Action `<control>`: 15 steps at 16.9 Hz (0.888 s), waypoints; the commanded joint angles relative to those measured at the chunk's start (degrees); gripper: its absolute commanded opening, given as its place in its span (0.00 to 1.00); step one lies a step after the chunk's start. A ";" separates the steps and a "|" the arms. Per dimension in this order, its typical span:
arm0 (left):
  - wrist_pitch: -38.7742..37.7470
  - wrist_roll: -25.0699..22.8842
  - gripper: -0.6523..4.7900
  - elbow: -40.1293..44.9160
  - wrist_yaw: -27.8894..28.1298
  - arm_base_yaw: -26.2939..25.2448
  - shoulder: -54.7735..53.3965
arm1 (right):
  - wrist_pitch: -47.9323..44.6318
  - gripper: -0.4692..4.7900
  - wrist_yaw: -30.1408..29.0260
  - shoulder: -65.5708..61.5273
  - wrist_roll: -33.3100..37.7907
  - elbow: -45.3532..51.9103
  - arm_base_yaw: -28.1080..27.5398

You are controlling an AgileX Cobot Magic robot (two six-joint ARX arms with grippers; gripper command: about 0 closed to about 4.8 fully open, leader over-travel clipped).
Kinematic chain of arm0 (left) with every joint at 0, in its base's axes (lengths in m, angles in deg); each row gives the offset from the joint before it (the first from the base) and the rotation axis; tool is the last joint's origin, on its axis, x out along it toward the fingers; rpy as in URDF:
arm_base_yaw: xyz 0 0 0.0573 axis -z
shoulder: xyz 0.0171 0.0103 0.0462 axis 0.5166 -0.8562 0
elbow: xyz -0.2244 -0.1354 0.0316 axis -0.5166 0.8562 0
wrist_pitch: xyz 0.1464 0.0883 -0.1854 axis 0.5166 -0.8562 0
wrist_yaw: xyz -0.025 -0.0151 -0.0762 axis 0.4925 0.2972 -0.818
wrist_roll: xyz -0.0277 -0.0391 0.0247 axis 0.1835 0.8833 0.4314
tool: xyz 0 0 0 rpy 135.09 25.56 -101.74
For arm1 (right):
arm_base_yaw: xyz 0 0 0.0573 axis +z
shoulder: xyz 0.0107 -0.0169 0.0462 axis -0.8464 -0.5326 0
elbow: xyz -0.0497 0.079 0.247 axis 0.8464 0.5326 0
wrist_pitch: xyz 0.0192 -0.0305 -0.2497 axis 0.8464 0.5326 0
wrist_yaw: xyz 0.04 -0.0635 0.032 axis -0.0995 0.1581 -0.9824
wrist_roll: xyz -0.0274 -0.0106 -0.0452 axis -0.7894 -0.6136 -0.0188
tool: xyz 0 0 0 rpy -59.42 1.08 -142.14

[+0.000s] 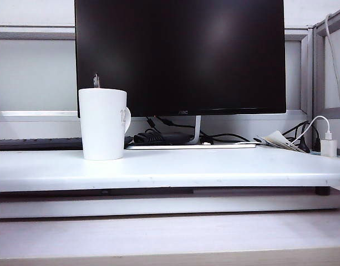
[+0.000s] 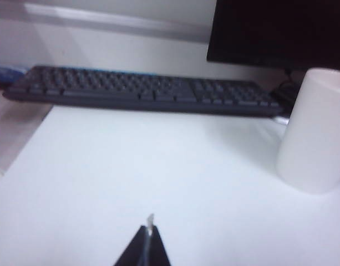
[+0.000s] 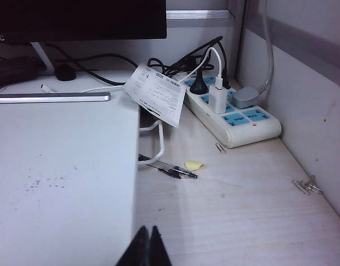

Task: Pick up a spoon and stir the liquid in the cup.

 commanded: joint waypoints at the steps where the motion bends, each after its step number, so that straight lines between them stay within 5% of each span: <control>1: -0.61 -0.20 0.11 -0.15 -0.31 0.04 0.00 | -0.85 0.08 0.15 0.02 0.28 0.39 0.04; 7: -0.50 0.42 0.11 -0.20 -0.24 0.04 0.00 | -1.07 0.08 0.17 0.02 0.24 0.35 0.04; 10: -0.76 6.34 0.17 -2.19 -2.58 0.04 0.00 | -0.83 0.09 -3.67 0.02 1.44 -3.56 0.13; 12: -0.26 9.60 0.74 -7.52 -7.13 0.04 0.00 | 1.18 0.62 -11.63 0.00 2.97 -11.19 0.13; 13: -0.09 9.44 0.87 -10.32 -7.37 0.04 0.00 | 2.64 0.73 -12.63 -0.13 3.19 -14.95 0.13; 15: -0.13 7.61 0.88 -17.31 -7.34 0.02 -0.15 | 3.19 0.73 -15.08 -2.64 3.17 -21.88 0.13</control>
